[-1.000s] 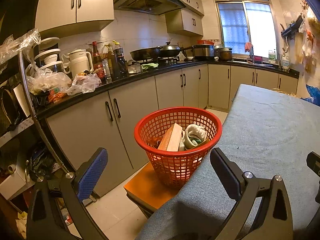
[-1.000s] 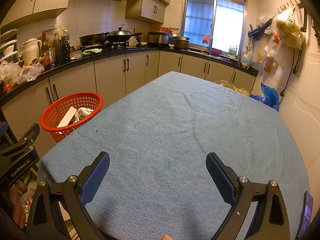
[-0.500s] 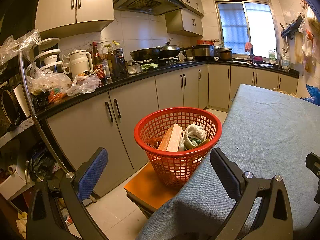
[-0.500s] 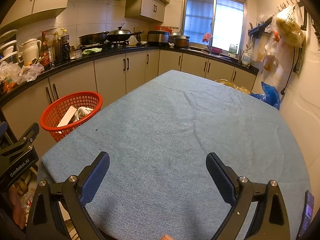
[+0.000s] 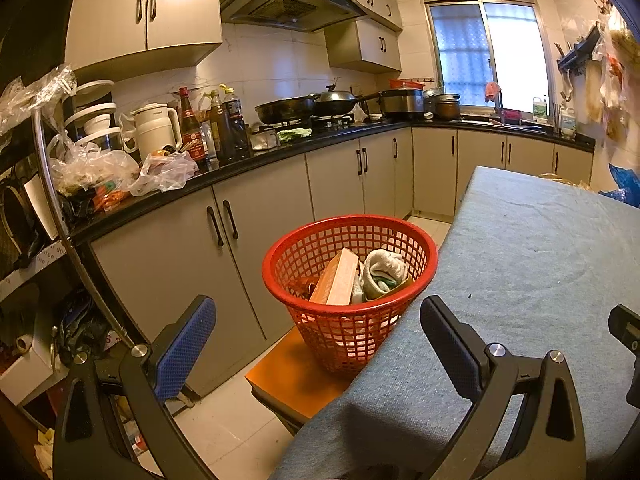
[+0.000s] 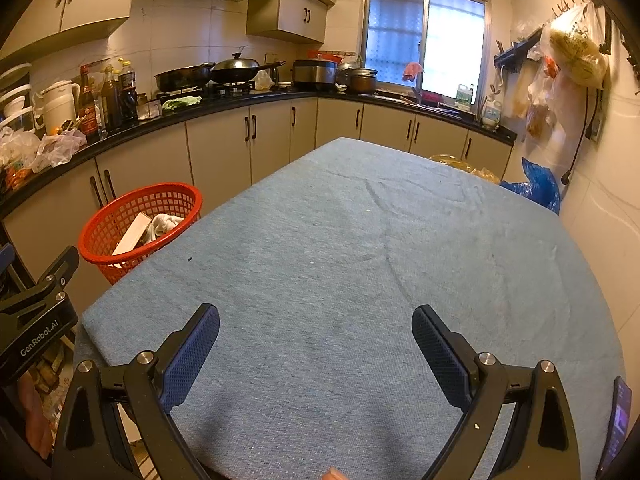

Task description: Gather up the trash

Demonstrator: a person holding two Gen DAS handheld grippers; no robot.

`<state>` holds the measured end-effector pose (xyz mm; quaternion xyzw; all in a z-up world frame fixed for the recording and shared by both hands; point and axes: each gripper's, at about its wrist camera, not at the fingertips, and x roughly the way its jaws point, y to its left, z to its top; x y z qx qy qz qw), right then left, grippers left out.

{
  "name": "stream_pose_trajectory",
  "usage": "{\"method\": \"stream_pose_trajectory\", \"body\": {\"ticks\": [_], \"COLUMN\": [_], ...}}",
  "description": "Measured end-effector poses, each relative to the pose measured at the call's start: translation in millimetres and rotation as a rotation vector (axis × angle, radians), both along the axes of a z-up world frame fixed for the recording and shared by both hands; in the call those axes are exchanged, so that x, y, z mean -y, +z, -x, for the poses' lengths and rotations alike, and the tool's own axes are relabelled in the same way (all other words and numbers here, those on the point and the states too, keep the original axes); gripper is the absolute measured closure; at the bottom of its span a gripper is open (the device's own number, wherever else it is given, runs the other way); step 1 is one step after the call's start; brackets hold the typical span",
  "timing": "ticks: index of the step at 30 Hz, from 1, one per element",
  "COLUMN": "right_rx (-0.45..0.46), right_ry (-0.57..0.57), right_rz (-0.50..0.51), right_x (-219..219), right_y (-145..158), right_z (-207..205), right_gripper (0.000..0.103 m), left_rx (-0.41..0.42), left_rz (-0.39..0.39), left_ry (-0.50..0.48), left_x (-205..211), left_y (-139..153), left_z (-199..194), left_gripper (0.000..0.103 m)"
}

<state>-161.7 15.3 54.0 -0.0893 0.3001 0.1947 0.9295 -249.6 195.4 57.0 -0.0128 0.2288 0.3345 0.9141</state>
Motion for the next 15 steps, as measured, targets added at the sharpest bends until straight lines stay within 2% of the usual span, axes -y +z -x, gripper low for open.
{"method": "stream_pose_trajectory", "body": {"ticks": [4, 7, 12, 14, 15], "right_rx": [-0.016, -0.026, -0.088, -0.111, -0.13], "right_ry": [-0.027, -0.095, -0.27, -0.364, -0.417], "right_rz": [-0.024, -0.036, -0.06, -0.046, -0.036], "right_x": [13.6, 34.5, 93.3, 120.3, 135.9], "right_y": [0.3, 1.5, -1.3, -4.3, -7.4], "right_z": [-7.4, -19.8, -54.7, -69.2, -78.1], "right_gripper": [0.004, 0.004, 0.004, 0.004, 0.004], "left_rx": [-0.008, -0.008, -0.069, -0.111, -0.143], "left_rz": [-0.014, 0.0, 0.049, 0.069, 0.103], "left_ry": [-0.031, -0.076, -0.214, -0.306, -0.382], "left_x": [8.0, 17.3, 49.3, 73.1, 88.2], "left_y": [5.0, 10.0, 13.0, 10.7, 8.5], "left_z": [-10.5, -22.0, -60.7, -81.8, -97.1], "left_gripper": [0.001, 0.001, 0.001, 0.001, 0.001]}}
